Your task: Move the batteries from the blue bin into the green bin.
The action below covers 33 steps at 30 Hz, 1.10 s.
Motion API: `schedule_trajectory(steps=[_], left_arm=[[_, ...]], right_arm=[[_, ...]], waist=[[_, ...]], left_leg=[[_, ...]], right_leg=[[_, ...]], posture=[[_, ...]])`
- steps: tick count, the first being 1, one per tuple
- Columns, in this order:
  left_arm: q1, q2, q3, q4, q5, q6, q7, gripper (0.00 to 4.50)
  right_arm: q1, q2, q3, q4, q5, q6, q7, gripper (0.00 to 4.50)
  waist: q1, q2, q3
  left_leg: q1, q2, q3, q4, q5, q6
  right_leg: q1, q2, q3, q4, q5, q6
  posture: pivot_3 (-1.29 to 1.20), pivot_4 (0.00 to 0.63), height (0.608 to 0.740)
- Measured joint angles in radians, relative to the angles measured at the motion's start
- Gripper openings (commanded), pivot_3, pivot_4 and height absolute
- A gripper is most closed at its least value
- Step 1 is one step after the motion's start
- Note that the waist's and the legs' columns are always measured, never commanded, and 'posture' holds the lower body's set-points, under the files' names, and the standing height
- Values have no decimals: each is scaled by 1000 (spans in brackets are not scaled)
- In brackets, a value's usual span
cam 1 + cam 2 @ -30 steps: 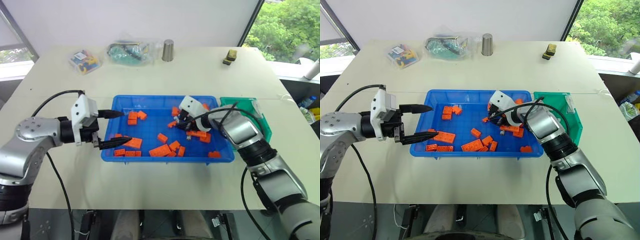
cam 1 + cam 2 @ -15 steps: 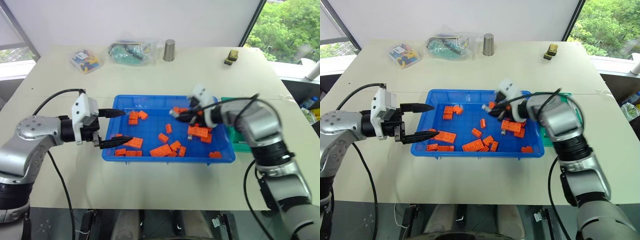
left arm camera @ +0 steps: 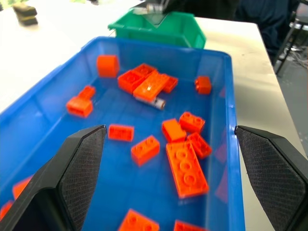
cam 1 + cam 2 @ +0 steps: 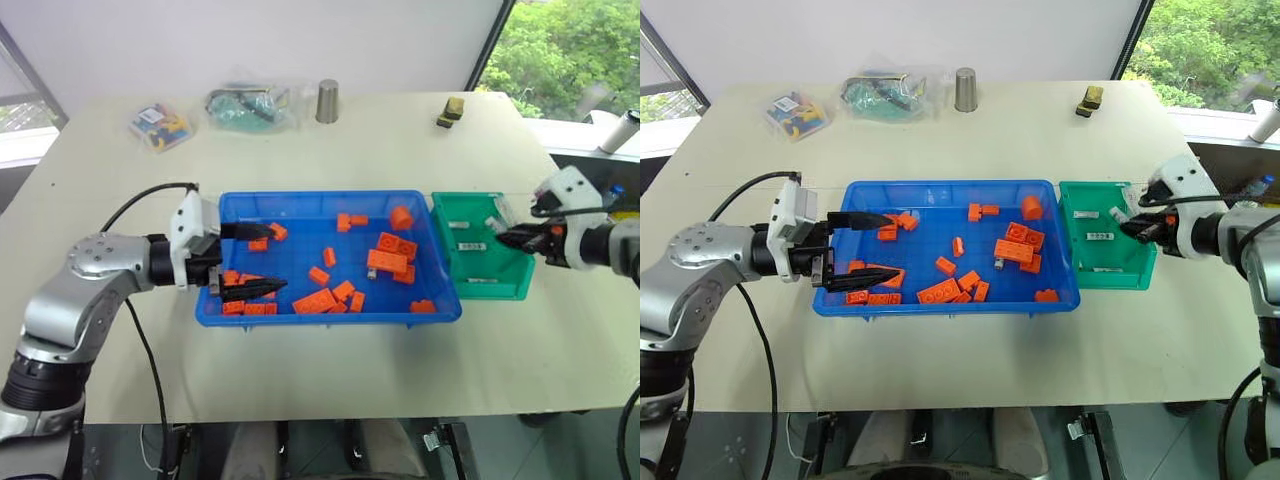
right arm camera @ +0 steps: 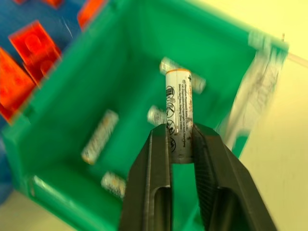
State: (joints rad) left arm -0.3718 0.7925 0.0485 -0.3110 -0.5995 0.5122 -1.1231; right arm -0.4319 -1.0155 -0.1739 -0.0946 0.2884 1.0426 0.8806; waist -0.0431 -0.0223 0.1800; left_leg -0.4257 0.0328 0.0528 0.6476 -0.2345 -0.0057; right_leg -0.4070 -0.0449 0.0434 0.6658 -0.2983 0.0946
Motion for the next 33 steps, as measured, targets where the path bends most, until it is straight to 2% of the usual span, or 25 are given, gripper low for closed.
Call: schedule_trajectory(steps=[3, 9, 14, 20, 25, 29, 33], left_arm=[[-8, 0, -4, 23, 3, -3, -9, 4500], [-18, 1, -6, 36, 13, -19, -24, 4500], [-26, 2, -6, 35, 17, -17, -24, 4500], [-26, 3, -6, 30, 19, -4, -13, 4500], [-21, 12, -3, 6, 19, 13, 7, 4500], [-3, 17, 8, -17, 18, 25, 17, 4500], [17, 29, 18, -25, 11, 30, 23, 4500]], right_arm=[[-2, 10, 4, -4, 2, -21, -20, 3919], [-155, 10, 53, 3, 42, -72, 33, 3919], [-281, 12, 198, -17, 60, -142, 161, 3919], [-324, 61, 434, -11, -9, -266, 279, 3919], [-325, 123, 560, 93, -120, -369, 297, 3919], [-321, 176, 592, 148, -159, -405, 295, 3919], [-314, 183, 592, 159, -180, -424, 297, 3919]], waist=[[1, 0, 0], [2, 0, 0], [2, 0, 0], [6, 0, 0], [9, 0, 0], [8, 0, 1], [14, 0, 1]], left_leg=[[0, 0, 0, 0, 0, 0], [0, 0, 0, 0, 0, 0], [-1, 0, 0, 0, 0, 0], [-1, 0, 0, 1, 0, 0], [-1, 0, 0, 1, 0, 0], [-1, 0, 0, 1, 0, 0], [-1, 0, 0, 1, 0, 0]], right_leg=[[0, 0, 0, 0, 0, 0], [0, -1, 0, 0, 0, 0], [0, -1, 0, -1, 0, 0], [-1, -1, 0, -1, 0, 0], [0, -2, -1, 0, 0, 0], [-1, -1, -1, 0, 0, 0], [0, -2, -1, 0, 0, 0]], posture=[[0, 150, 739], [0, 150, 739], [0, 150, 739], [0, 150, 739], [0, 150, 739], [0, 150, 739], [0, 150, 739]])
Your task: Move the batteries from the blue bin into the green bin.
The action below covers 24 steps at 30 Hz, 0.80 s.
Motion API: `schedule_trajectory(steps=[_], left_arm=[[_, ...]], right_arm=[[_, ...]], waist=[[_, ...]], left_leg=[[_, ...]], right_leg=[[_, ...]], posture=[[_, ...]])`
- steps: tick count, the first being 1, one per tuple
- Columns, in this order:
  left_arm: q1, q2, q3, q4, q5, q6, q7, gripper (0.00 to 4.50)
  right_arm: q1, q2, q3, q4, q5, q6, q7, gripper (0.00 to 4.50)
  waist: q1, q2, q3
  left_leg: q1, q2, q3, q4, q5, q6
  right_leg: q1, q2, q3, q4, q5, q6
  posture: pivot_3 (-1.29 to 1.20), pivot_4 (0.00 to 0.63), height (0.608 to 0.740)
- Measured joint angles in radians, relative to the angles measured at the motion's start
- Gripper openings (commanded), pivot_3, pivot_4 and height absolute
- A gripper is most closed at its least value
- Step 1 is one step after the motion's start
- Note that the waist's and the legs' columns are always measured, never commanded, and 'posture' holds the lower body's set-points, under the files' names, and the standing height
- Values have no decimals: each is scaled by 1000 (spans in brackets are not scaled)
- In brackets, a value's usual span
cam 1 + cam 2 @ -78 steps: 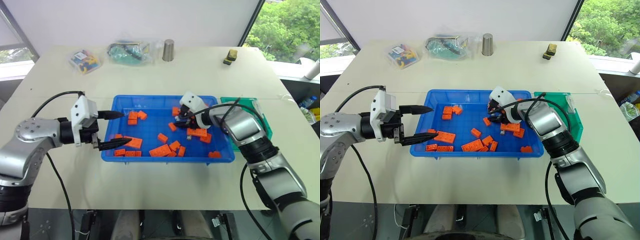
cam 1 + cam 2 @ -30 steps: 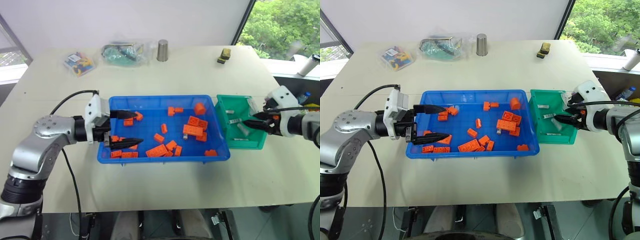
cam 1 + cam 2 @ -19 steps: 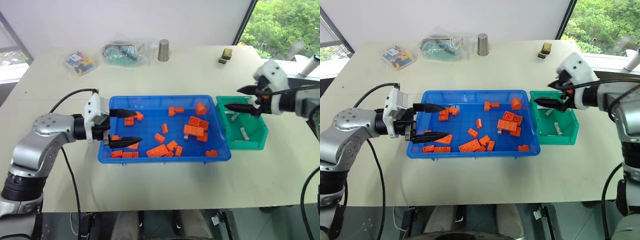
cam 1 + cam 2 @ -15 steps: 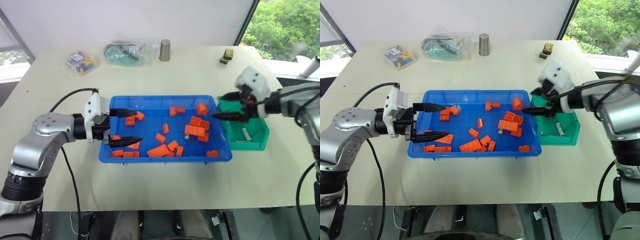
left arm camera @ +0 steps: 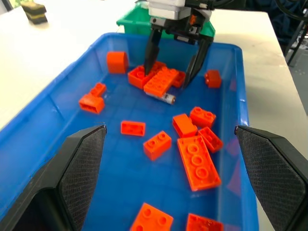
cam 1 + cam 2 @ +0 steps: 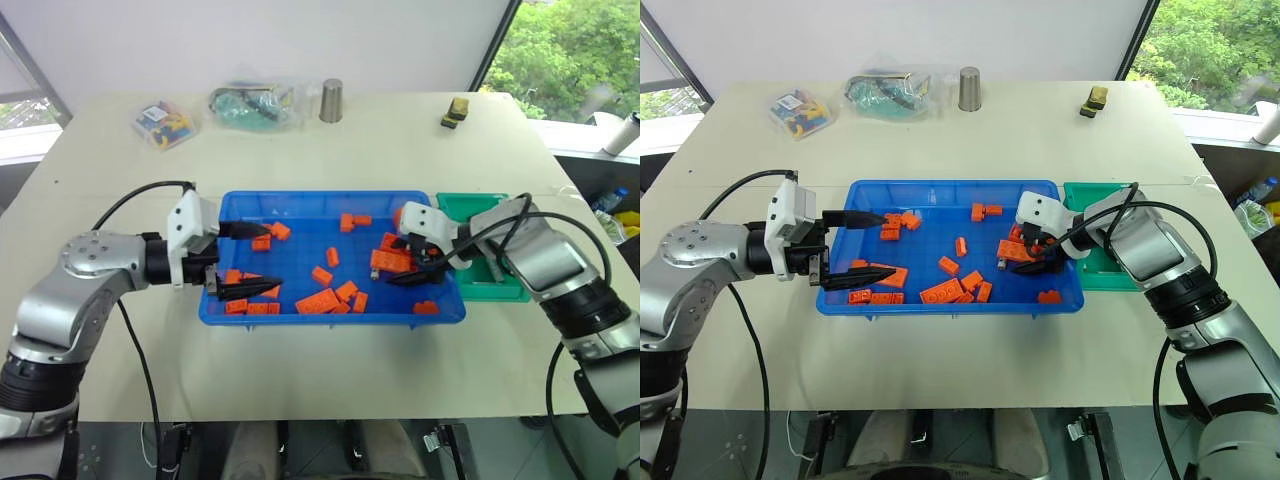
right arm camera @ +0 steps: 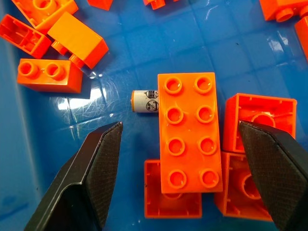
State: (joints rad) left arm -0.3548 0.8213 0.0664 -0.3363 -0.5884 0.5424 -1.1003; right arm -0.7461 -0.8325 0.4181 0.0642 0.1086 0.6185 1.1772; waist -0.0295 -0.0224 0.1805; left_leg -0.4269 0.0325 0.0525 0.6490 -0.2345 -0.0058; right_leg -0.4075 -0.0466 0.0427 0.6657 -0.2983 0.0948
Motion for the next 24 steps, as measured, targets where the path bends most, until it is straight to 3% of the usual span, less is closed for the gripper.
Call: schedule_trajectory(steps=[2, 3, 5, 9, 19, 24], left_arm=[[0, 2, 5, -1, -6, 0, 2, 4500], [0, 3, 7, -1, -10, 0, 3, 4500], [0, 4, 8, -1, -11, 0, 4, 4500], [-2, 4, 8, -1, -11, 0, 7, 4500], [-14, 4, 5, 9, -10, -4, 8, 4500], [-33, 1, -4, 23, -9, -11, -2, 4500]], right_arm=[[9, 3, 0, -1, -8, -9, 1, 3919], [16, 9, 0, -1, -10, -12, 0, 3687], [25, 19, -1, 0, -21, -18, -4, 3047], [26, 29, -6, 0, -31, -26, -14, 1201], [-7, 94, -23, 1, -46, 7, -45, 1126], [-173, 319, -19, 42, -48, 55, -118, 1126]], waist=[[7, 0, 0], [10, 0, 0], [13, 0, 0], [15, 0, 0], [8, 0, 0], [4, 0, 0]], left_leg=[[0, 0, 0, 0, 0, 0], [0, 0, 0, 0, 0, 0], [0, 0, 0, 1, 0, 0], [0, 0, 0, 1, 0, 0], [0, 0, 1, 1, 0, 0], [0, 1, 0, 0, 0, 0]], right_leg=[[0, 0, 0, 0, 0, 0], [0, 0, 0, 0, 0, 0], [0, 0, 0, 0, 0, 0], [0, 0, 0, 0, 0, 0], [0, 0, 0, 1, 0, 0], [-1, 2, 0, 2, 0, 0]], posture=[[0, 150, 739], [0, 150, 739], [0, 150, 739], [0, 150, 739], [0, 150, 739], [0, 150, 739]])
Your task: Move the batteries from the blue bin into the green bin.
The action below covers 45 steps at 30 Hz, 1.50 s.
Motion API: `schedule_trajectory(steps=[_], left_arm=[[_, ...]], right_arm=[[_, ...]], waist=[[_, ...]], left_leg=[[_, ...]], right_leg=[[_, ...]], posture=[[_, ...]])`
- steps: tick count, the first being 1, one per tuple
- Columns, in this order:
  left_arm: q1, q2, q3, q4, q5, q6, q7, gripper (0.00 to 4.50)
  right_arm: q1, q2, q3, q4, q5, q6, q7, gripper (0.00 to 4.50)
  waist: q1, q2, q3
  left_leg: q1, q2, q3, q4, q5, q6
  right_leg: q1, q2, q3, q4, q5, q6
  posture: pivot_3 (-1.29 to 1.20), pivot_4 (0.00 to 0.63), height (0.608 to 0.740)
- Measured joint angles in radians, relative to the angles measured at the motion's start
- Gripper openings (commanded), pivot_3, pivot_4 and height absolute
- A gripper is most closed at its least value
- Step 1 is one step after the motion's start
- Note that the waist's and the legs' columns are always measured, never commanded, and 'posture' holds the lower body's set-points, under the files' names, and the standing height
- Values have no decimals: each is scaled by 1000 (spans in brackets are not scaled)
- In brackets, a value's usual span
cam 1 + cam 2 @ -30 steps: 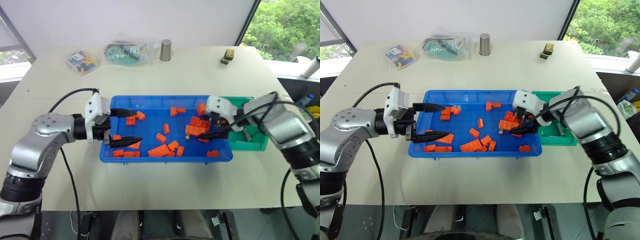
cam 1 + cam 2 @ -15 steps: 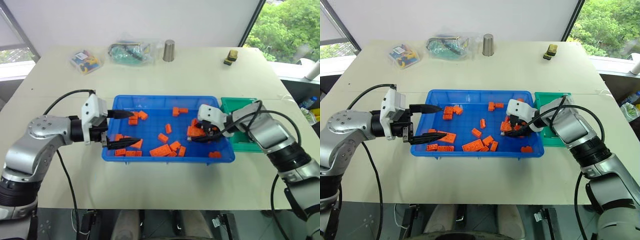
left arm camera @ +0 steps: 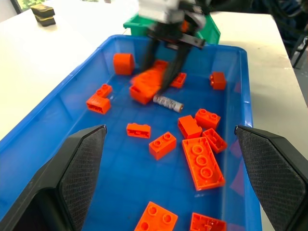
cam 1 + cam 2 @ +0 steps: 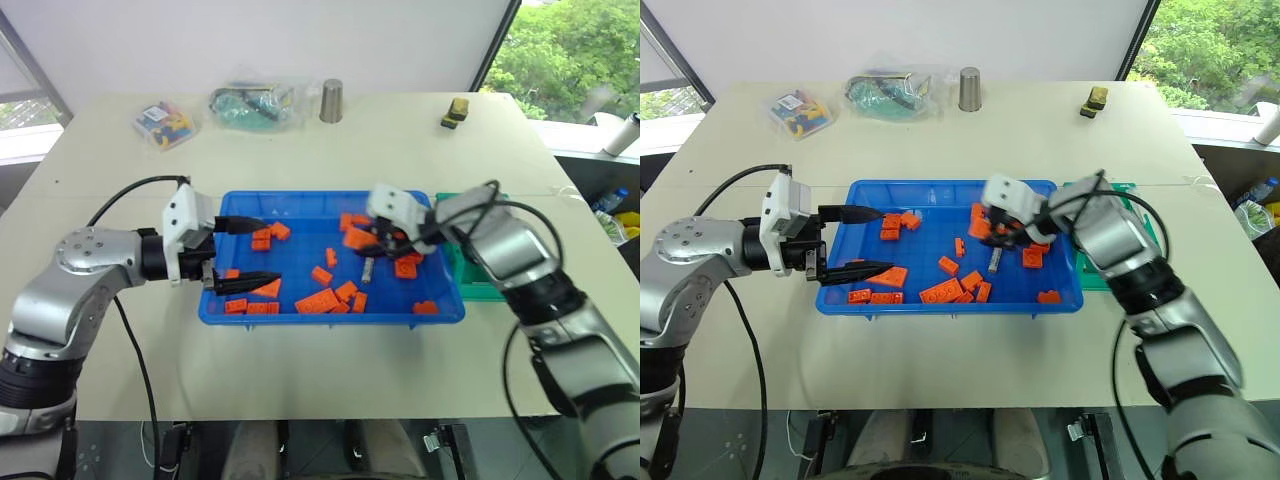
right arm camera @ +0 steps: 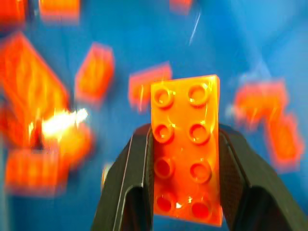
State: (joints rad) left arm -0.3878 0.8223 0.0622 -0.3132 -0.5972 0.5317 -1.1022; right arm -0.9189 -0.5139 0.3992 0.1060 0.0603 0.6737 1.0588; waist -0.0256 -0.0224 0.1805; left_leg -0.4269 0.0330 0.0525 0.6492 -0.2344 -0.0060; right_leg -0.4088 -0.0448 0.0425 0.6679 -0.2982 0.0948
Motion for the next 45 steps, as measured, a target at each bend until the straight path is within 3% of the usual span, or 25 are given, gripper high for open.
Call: schedule_trajectory(steps=[6, 12, 18, 21, 24, 41, 44, 45], left_arm=[[-10, -1, -3, 13, 4, -3, -6, 4500], [-3, 0, -1, 15, 7, -9, -7, 4500], [21, 1, 1, 13, 7, -13, -5, 4500], [28, 2, 3, 11, 7, -13, -5, 4500], [28, 1, 2, 11, 8, -16, -4, 4500], [17, 0, 0, 18, 11, -19, -11, 4500], [2, 0, 0, 18, 14, -19, -13, 4500], [-2, 0, 0, 18, 14, -19, -14, 4500]], right_arm=[[-61, 269, 74, 147, -36, -3, -103, 1126], [-65, 328, 95, 202, -62, -6, -150, 3895], [-62, 165, 43, 106, -44, 25, -83, 3895], [-9, 34, 14, 20, -32, 45, -21, 3895], [88, -23, 19, -18, -37, 57, -10, 3895], [190, -50, 37, -101, -45, 95, -55, 3895], [197, -50, 33, -101, -45, 84, -56, 3083], [198, -50, 33, -101, -45, 82, -58, 2630]], waist=[[12, 0, 0], [11, 0, 0], [10, 0, 0], [10, -1, 0], [5, -1, -1], [-7, -1, 0], [-7, -1, 0], [-7, -1, 0]], left_leg=[[-1, -1, 0, 0, 0, 0], [-1, -1, 0, 1, 0, 0], [-1, -1, 0, 0, 0, 0], [-1, -1, 0, 0, 0, 0], [0, -1, 0, 0, 0, 0], [0, -1, 0, 0, 0, 0], [0, -1, 0, 0, 0, 0], [0, -1, 0, 0, 0, 0]], right_leg=[[0, -2, 0, 0, 0, 0], [0, -2, 0, 0, 0, 0], [0, -3, -1, 0, 0, 0], [1, -3, -1, -1, 0, 0], [0, -2, -1, -1, 0, 0], [0, -2, -1, -1, 0, 0], [1, -2, -1, -1, 0, 0], [1, -2, -1, -1, 0, 0]], posture=[[0, 150, 739], [0, 150, 739], [0, 150, 739], [0, 150, 739], [0, 150, 739], [0, 150, 739], [0, 150, 739], [0, 150, 739]])
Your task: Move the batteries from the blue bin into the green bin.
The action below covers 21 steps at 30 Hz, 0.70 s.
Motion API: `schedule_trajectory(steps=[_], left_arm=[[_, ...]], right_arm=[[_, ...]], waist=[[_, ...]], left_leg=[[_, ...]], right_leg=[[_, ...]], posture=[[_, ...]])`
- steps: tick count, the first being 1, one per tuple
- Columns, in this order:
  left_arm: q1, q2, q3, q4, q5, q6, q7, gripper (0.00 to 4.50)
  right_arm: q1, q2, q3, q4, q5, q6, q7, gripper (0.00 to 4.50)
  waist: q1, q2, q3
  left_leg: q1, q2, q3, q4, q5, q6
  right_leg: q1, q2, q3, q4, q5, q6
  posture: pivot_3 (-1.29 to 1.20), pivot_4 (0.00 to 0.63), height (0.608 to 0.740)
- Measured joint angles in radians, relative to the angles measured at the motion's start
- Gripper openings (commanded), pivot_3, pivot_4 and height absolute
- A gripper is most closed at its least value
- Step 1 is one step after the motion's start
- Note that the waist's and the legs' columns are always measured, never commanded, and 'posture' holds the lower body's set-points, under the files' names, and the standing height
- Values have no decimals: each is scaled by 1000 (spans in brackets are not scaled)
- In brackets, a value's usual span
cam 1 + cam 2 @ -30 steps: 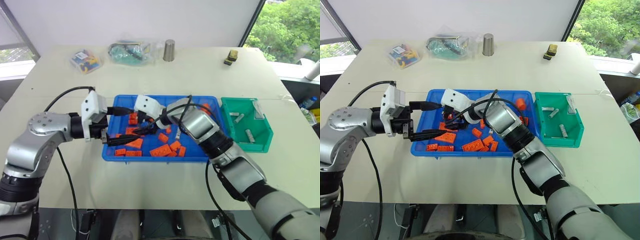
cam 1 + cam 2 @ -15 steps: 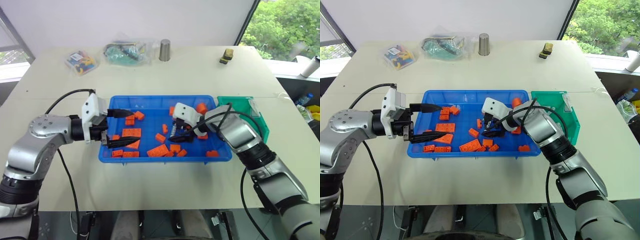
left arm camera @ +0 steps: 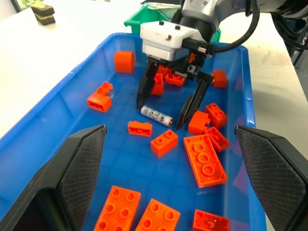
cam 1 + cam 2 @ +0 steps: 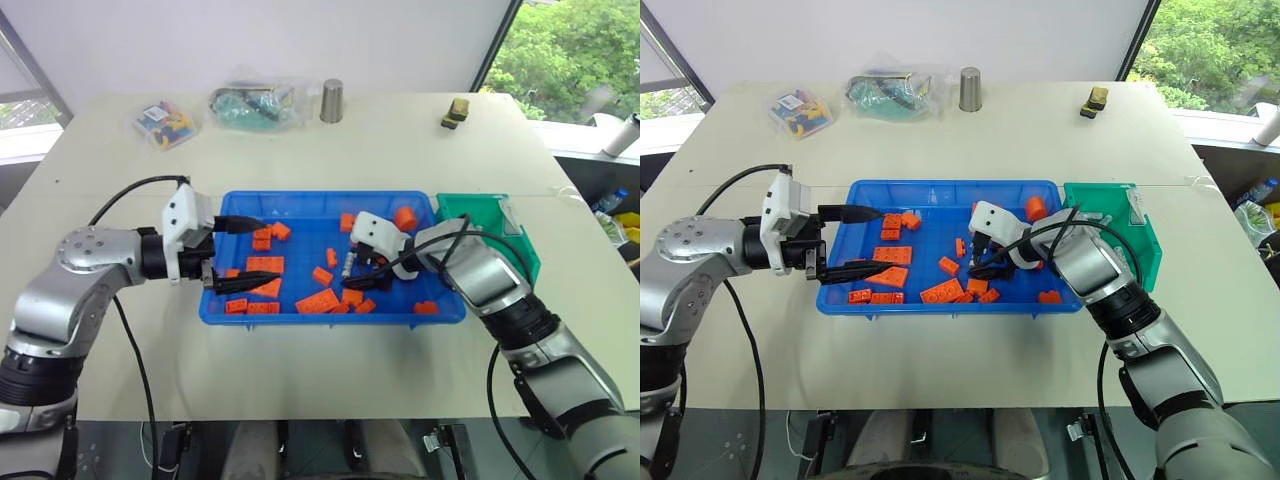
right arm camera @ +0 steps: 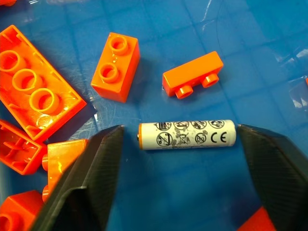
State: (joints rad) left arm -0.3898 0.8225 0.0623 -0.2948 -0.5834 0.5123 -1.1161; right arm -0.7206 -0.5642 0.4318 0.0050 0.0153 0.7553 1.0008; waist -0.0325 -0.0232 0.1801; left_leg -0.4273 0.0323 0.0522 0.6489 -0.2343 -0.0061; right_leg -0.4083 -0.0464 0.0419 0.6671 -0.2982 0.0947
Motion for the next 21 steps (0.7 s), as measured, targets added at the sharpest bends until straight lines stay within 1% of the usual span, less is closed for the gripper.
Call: schedule_trajectory(steps=[2, 5, 7, 10, 12, 13, 16, 17, 18, 21], left_arm=[[-1, 0, 0, 0, 1, 0, -1, 4500], [-1, 0, 0, 1, 4, 0, -3, 4500], [0, 0, 0, 2, 4, 0, -4, 4500], [0, 0, -1, 4, 4, 0, -4, 4500], [0, 0, -1, 4, 4, 0, -5, 4500], [2, 0, -1, 5, 5, 0, -7, 4500], [10, 3, 0, 11, 6, -3, -16, 4500], [13, 3, -1, 19, 8, -4, -20, 4500], [11, 3, -3, 26, 10, -7, -24, 4500], [0, 4, -4, 50, 22, -19, -33, 4500]], right_arm=[[1, 0, -3, 0, 0, -4, -4, 2271], [3, -1, -8, -2, 2, 0, -5, 2279], [7, -4, -25, -20, 25, 38, -3, 2279], [2, -20, -125, -94, 106, 146, 7, 2279], [-30, -72, -228, -124, 169, 236, 9, 2279], [-57, -117, -296, -125, 192, 277, 6, 2279], [-81, -226, -421, -126, 208, 321, -10, 2279], [-65, -276, -461, -124, 210, 330, -15, 2279], [-14, -326, -491, -117, 212, 328, -18, 2279], [107, -383, -521, -68, 212, 320, -35, 2279]], waist=[[-1, 0, 0], [0, 0, 0], [1, 0, 0], [3, 0, 0], [12, 0, 0], [18, 0, 0], [26, -1, 0], [24, -2, -1], [24, -2, -1], [18, -1, -1]], left_leg=[[0, 0, 0, 0, 0, 0], [0, 0, 0, 0, 0, 0], [0, 0, 0, 0, 0, 0], [0, 0, 0, 0, 0, 0], [0, 0, 0, 0, 0, 0], [0, 0, 0, 0, 0, 0], [0, 0, 0, 0, 0, 0], [0, 0, 0, -1, 0, 0], [0, 0, 0, -1, 0, 0], [0, 0, 1, -1, 0, 0]], right_leg=[[0, 0, 0, 0, 0, 0], [0, 0, 0, 0, 0, 0], [0, 0, 0, 0, 0, 0], [0, 0, 0, 0, 0, 0], [0, -1, 0, 0, 0, 0], [0, -1, 0, -1, 0, 0], [1, -2, -1, -3, 0, 0], [2, -2, -1, -3, 0, 0], [2, -2, -1, -4, 0, 0], [1, -2, 0, -3, 0, 0]], posture=[[0, 150, 739], [0, 150, 739], [0, 150, 739], [0, 150, 739], [0, 150, 739], [0, 150, 739], [0, 150, 739], [0, 150, 739], [0, 150, 739], [0, 150, 739]])
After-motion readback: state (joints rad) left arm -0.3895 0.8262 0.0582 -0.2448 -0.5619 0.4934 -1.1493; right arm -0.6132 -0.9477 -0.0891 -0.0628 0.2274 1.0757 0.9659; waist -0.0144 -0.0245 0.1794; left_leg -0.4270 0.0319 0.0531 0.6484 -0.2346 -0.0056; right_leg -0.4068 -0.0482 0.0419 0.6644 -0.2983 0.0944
